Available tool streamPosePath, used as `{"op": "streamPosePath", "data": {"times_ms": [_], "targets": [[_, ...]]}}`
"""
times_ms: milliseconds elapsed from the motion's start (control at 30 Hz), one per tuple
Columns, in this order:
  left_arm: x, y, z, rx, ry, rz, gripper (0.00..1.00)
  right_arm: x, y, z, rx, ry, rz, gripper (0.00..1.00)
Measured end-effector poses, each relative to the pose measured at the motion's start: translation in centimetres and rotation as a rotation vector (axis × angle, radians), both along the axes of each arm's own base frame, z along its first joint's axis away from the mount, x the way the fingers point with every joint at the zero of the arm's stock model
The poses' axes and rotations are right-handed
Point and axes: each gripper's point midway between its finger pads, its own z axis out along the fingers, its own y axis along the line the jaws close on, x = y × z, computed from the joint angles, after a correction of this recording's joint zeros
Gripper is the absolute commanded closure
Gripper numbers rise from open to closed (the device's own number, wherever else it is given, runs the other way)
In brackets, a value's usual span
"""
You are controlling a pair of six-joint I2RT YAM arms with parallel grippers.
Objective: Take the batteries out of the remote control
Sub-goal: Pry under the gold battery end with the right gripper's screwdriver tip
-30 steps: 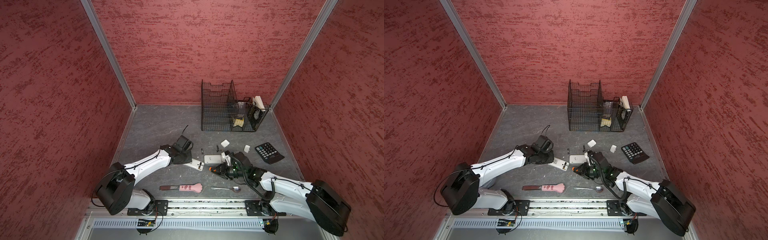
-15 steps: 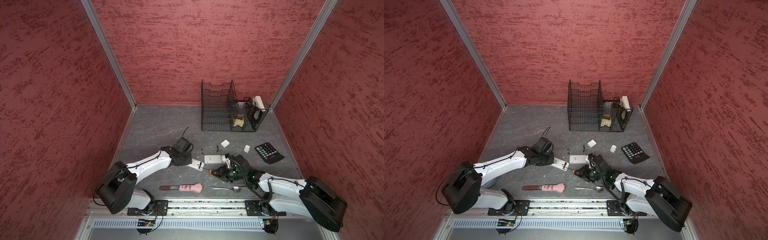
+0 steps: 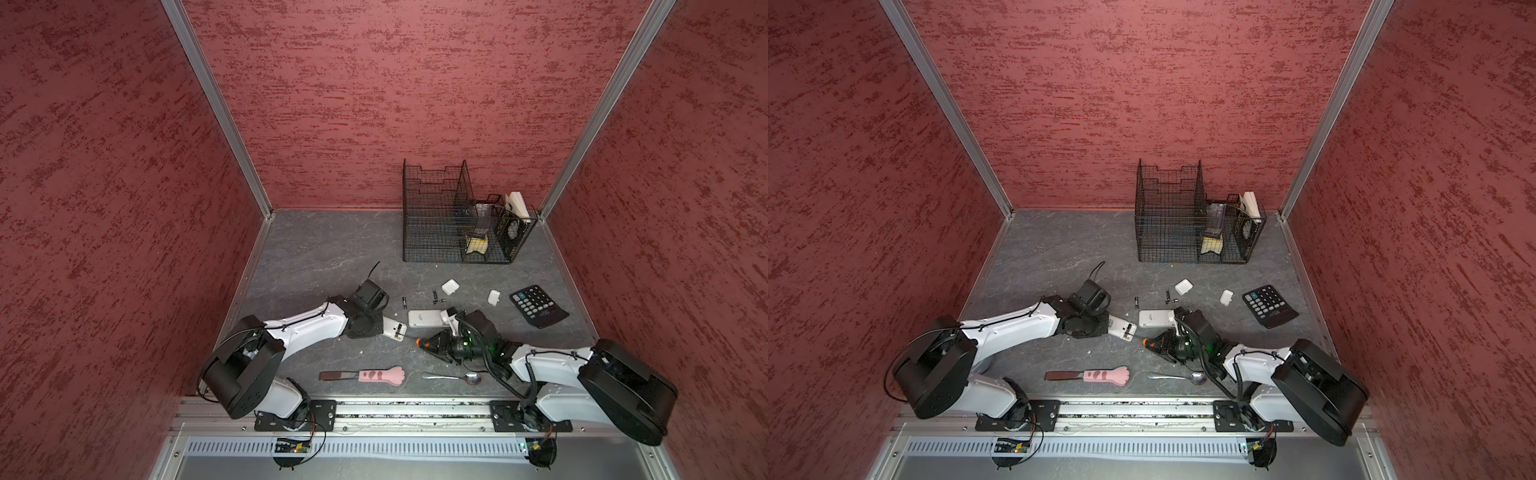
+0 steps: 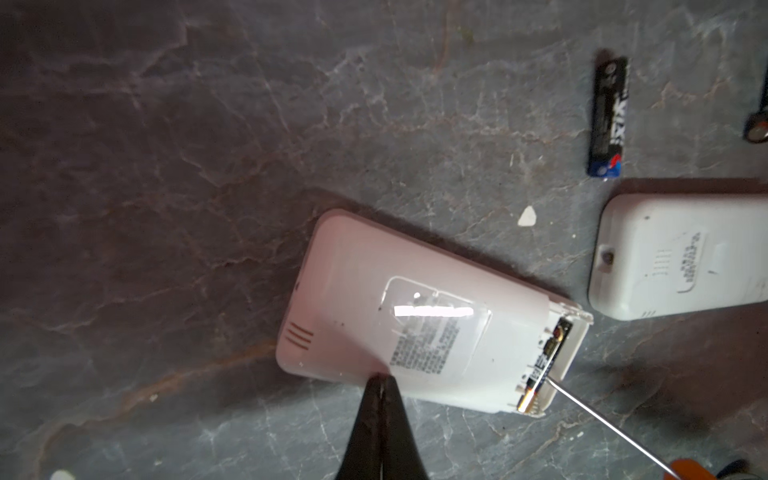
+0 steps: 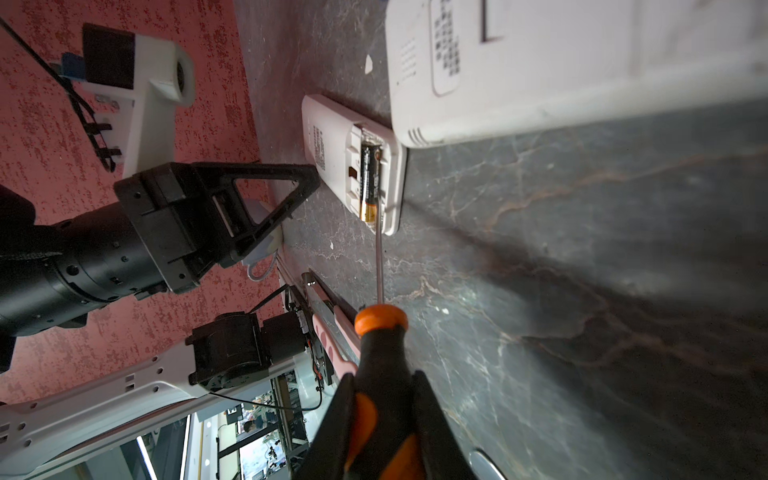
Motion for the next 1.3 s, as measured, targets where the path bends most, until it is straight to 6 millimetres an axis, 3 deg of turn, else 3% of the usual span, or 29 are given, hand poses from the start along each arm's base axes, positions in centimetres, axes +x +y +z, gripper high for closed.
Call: {"op": "streamPosePath", "data": {"times_ms": [867, 1067, 1300], "targets": [[-0.6, -0.7, -0.4, 0.006, 0.022, -0.013, 1.0, 0.1, 0.6, 0.0, 0.039, 0.009, 0.006, 1.0], [-0.6, -0.8, -0.4, 0.008, 0.024, -0.013, 1.0, -0.1, 0.6, 1.0, 0.052, -0.012, 0.021, 1.0], [-0.6, -0.8, -0.4, 0.007, 0.025, -0.004, 1.0, 0.7, 1.4, 3.6, 0.08, -0.075, 0.037, 1.0]]}}
